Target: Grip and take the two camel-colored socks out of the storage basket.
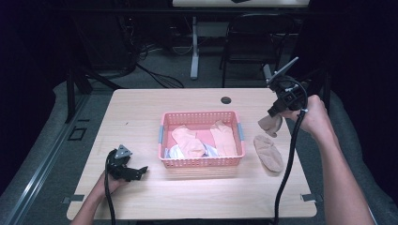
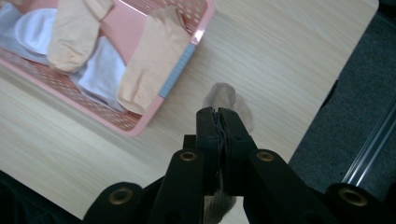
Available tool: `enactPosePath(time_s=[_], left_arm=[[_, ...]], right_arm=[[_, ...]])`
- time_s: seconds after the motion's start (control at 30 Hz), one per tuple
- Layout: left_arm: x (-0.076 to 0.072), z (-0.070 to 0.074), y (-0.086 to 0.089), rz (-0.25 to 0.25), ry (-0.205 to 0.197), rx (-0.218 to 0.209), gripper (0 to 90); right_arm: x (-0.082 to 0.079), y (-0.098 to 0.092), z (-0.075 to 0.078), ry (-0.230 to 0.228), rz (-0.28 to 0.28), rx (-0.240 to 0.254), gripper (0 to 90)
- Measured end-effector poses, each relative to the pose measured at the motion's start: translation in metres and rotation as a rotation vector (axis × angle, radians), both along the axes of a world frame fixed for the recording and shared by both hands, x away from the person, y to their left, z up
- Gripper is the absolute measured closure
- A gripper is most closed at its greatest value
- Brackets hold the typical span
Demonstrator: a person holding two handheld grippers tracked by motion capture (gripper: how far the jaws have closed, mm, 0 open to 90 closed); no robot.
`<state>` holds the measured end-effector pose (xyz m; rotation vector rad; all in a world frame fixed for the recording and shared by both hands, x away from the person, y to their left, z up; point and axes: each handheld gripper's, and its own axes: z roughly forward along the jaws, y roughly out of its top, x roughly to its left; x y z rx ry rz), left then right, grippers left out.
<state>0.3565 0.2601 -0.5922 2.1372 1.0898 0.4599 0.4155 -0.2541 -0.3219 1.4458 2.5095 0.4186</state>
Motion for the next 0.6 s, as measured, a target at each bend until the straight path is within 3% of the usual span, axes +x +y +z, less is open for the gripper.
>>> enactPosePath(time_s=[0.23, 0.37, 0.6], left_arm=[[0.000, 0.000, 0.000, 0.000, 0.000, 0.000, 0.0], [0.000, 0.000, 0.000, 0.000, 0.000, 0.001, 0.0], [0.000, 0.000, 0.000, 0.000, 0.000, 0.000, 0.0]], right_arm=[[0.002, -0.027, -0.028, 0.028, -0.062, 0.011, 87.5], [0.005, -0.037, -0.054, 0.055, -0.088, 0.020, 87.5], [0.009, -0.040, -0.084, 0.089, -0.109, 0.020, 87.5]])
